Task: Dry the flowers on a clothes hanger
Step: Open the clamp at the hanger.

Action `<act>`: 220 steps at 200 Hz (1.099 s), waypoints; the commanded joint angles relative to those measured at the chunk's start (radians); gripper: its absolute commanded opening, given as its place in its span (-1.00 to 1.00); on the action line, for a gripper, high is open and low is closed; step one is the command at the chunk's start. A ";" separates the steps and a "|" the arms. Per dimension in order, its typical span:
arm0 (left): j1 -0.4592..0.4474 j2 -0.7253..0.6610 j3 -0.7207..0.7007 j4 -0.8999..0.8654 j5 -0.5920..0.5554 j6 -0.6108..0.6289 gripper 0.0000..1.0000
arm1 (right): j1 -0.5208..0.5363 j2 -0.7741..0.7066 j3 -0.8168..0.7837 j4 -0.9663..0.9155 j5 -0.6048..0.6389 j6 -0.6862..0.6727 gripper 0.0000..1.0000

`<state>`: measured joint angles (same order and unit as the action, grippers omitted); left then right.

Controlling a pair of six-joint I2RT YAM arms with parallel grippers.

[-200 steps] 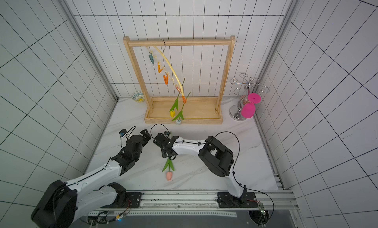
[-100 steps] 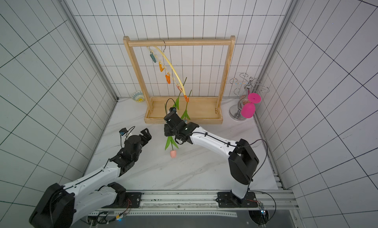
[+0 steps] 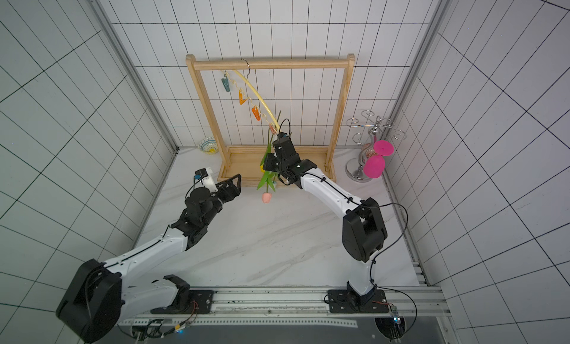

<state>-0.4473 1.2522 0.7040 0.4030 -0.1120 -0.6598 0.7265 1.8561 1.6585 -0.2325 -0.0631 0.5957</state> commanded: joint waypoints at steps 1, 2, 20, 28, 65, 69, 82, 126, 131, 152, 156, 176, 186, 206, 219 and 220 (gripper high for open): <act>0.022 0.115 0.180 -0.013 0.088 0.047 0.80 | -0.013 0.014 0.072 -0.017 0.011 -0.026 -1.00; 0.024 0.121 0.187 -0.013 0.091 0.047 0.80 | -0.014 0.013 0.073 -0.017 0.013 -0.027 -1.00; 0.089 0.227 0.320 -0.015 0.198 0.014 0.80 | -0.031 0.018 0.089 -0.017 -0.005 -0.053 -1.00; 0.119 0.269 0.372 -0.018 0.262 0.006 0.80 | -0.038 0.021 0.100 -0.027 -0.012 -0.060 -1.00; 0.175 0.485 0.629 -0.003 0.460 0.070 0.74 | -0.063 0.037 0.142 -0.031 -0.047 -0.071 -1.00; 0.176 0.505 0.652 0.002 0.471 0.075 0.72 | -0.064 0.041 0.151 -0.033 -0.050 -0.071 -1.00; 0.176 0.571 0.722 0.020 0.519 0.087 0.70 | -0.065 0.058 0.187 -0.041 -0.059 -0.074 -1.00; 0.177 0.743 0.941 -0.040 0.582 0.192 0.64 | -0.081 0.101 0.270 -0.079 -0.075 -0.061 -1.00; 0.177 0.755 0.958 -0.049 0.581 0.208 0.64 | -0.082 0.104 0.272 -0.079 -0.075 -0.060 -1.00; 0.176 0.799 1.023 -0.064 0.581 0.254 0.62 | -0.087 0.113 0.284 -0.085 -0.068 -0.066 -1.00; 0.177 0.807 1.034 -0.067 0.577 0.266 0.61 | -0.087 0.114 0.286 -0.087 -0.065 -0.067 -1.00; 0.178 0.830 1.073 -0.085 0.532 0.332 0.55 | -0.088 0.112 0.288 -0.086 -0.046 -0.078 -1.00; 0.177 0.842 1.092 -0.086 0.517 0.351 0.51 | -0.088 0.112 0.290 -0.086 -0.034 -0.081 -1.00; 0.176 0.872 1.136 -0.091 0.515 0.375 0.42 | -0.088 0.114 0.291 -0.081 -0.015 -0.082 -1.00; 0.176 0.890 1.160 -0.093 0.509 0.389 0.40 | -0.088 0.114 0.289 -0.076 -0.012 -0.080 -1.00; 0.176 0.891 1.161 -0.092 0.508 0.390 0.40 | -0.088 0.114 0.288 -0.077 -0.012 -0.080 -1.00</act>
<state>-0.2703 2.0968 1.8095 0.3283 0.4160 -0.3367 0.6472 1.9522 1.8908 -0.3092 -0.1078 0.5266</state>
